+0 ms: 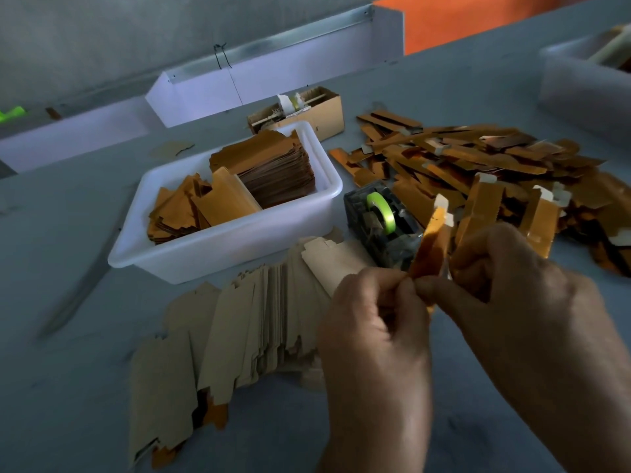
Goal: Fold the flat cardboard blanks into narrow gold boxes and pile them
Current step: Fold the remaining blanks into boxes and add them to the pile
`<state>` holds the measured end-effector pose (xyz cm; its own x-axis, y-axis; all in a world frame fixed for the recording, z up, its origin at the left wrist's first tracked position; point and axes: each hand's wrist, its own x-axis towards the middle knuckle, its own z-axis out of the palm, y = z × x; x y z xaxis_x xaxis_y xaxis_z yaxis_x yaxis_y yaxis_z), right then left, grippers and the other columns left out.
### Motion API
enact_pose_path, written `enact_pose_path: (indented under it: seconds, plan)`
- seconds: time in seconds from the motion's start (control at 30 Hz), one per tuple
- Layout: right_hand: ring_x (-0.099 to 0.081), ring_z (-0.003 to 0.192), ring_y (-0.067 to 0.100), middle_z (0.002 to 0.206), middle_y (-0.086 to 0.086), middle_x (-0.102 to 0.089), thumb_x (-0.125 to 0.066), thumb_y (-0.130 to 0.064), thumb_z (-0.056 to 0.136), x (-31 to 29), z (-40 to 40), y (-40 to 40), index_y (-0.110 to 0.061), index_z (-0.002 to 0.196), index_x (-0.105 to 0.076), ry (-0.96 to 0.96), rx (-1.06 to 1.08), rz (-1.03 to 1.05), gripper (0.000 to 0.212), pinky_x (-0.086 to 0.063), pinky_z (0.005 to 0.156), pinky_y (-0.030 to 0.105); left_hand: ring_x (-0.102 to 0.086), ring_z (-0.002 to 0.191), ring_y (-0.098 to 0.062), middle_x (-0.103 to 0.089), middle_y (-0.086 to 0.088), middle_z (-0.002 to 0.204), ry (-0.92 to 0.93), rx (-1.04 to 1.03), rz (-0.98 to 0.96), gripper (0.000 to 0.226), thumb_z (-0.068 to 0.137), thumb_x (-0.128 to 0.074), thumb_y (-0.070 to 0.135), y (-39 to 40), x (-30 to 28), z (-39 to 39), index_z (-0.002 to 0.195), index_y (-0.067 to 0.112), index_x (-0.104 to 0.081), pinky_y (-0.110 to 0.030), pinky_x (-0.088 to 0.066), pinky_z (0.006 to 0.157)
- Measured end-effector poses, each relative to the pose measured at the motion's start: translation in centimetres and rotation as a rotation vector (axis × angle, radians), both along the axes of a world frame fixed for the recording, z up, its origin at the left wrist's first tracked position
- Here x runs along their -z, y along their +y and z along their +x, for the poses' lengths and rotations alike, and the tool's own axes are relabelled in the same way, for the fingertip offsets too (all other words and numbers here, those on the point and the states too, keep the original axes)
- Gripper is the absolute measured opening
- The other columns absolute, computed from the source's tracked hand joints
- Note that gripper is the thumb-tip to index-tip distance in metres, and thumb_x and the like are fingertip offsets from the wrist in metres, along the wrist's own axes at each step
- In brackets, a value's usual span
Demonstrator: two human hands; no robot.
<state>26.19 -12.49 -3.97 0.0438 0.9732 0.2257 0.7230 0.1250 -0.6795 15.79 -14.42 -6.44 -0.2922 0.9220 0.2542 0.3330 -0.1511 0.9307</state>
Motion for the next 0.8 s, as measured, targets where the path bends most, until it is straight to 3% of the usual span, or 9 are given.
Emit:
enact_pose_path:
  seconds: [0.07, 0.17, 0.3, 0.43, 0.57, 0.63, 0.7, 0.73, 0.8]
  plan:
    - [-0.048, 0.051, -0.001, 0.06, -0.013, -0.052, -0.054, -0.064, 0.057, -0.1, 0.1, 0.0, -0.032, 0.076, -0.042, -0.008, 0.021, -0.015, 0.039, -0.027, 0.039, 0.01, -0.068, 0.067, -0.009, -0.07, 0.003, 0.075, 0.001, 0.002, 0.004, 0.006, 0.087, -0.064, 0.018, 0.1, -0.7, -0.4, 0.084, 0.02, -0.069, -0.028, -0.058, 0.06]
    - [-0.061, 0.066, 0.007, 0.07, -0.006, -0.062, -0.051, -0.067, 0.05, 0.5, 0.2, 0.3, -0.032, 0.08, -0.052, 0.322, -0.079, -0.137, 0.046, -0.045, 0.054, 0.019, -0.067, 0.069, -0.001, -0.069, 0.008, 0.077, 0.012, 0.026, -0.044, 0.006, 0.086, -0.065, 0.02, 0.1, -1.3, -0.6, 0.085, 0.023, -0.069, -0.013, -0.053, 0.056]
    - [-0.066, 0.08, 0.023, 0.078, 0.005, -0.069, -0.064, -0.05, 0.05, 1.5, 0.3, 0.6, -0.024, 0.082, -0.064, 0.576, -0.135, -0.259, 0.041, -0.053, 0.079, 0.047, -0.07, 0.068, -0.01, -0.069, 0.003, 0.081, -0.128, 0.082, -0.202, 0.019, 0.089, -0.063, 0.017, 0.0, -1.4, -0.7, 0.101, 0.03, -0.068, -0.023, -0.058, 0.059]
    - [-0.066, 0.073, 0.012, 0.074, -0.003, -0.07, -0.063, -0.034, 0.064, 2.1, 0.6, 0.9, -0.026, 0.083, -0.065, 0.64, -0.15, -0.345, 0.021, -0.048, 0.071, 0.033, -0.07, 0.077, -0.018, -0.066, 0.0, 0.082, -0.094, 0.118, -0.319, 0.052, 0.088, -0.063, 0.025, 0.2, -0.6, -1.5, 0.134, 0.039, -0.044, -0.039, -0.059, 0.072]
    - [-0.06, 0.081, 0.011, 0.085, -0.005, -0.062, -0.057, -0.026, 0.084, 2.2, 1.5, 2.4, -0.038, 0.097, -0.058, 0.652, -0.065, -0.311, 0.018, -0.043, 0.066, 0.024, -0.061, 0.093, 0.003, -0.064, 0.016, 0.106, 0.509, 0.026, -0.151, 0.04, 0.091, -0.052, 0.045, 0.4, -0.9, -2.5, 0.13, 0.037, -0.051, -0.008, -0.046, 0.077]
    - [-0.056, 0.074, 0.007, 0.082, -0.012, -0.056, -0.054, -0.029, 0.089, 1.7, 2.4, 4.2, -0.036, 0.106, -0.054, 0.567, 0.054, -0.205, 0.019, -0.041, 0.06, 0.022, -0.048, 0.124, -0.009, -0.053, 0.01, 0.134, 0.743, 0.052, -0.122, 0.049, 0.092, -0.049, 0.05, 0.9, -0.4, -2.8, 0.136, 0.028, -0.049, -0.018, -0.035, 0.097]
    - [-0.057, 0.075, 0.018, 0.087, -0.003, -0.06, -0.054, -0.035, 0.09, 1.2, 3.3, 6.1, -0.025, 0.113, -0.056, 0.401, 0.188, -0.094, 0.025, -0.045, 0.064, 0.031, -0.023, 0.144, -0.02, -0.035, 0.0, 0.152, 1.027, 0.16, -0.247, 0.06, 0.091, -0.052, 0.052, 1.1, 0.5, -2.9, 0.141, 0.022, -0.042, -0.031, -0.02, 0.116]
    - [-0.057, 0.086, 0.025, 0.099, 0.004, -0.061, -0.054, -0.038, 0.09, 1.0, 3.7, 6.8, -0.02, 0.118, -0.055, 0.307, 0.262, -0.062, 0.033, -0.046, 0.072, 0.038, -0.027, 0.143, -0.025, -0.04, -0.006, 0.15, 1.151, 0.189, -0.28, 0.062, 0.085, -0.062, 0.049, 1.1, 0.8, -3.2, 0.137, 0.018, -0.049, -0.039, -0.023, 0.116]
    - [-0.052, 0.108, 0.03, 0.126, 0.011, -0.054, -0.057, -0.04, 0.087, 1.3, 4.0, 7.1, -0.018, 0.131, -0.048, 0.218, 0.356, -0.028, 0.05, -0.044, 0.085, 0.046, -0.056, 0.122, -0.03, -0.065, -0.011, 0.124, 1.221, 0.144, -0.255, 0.059, 0.06, -0.085, 0.039, 1.2, 1.4, -3.3, 0.11, 0.012, -0.072, -0.047, -0.047, 0.099]
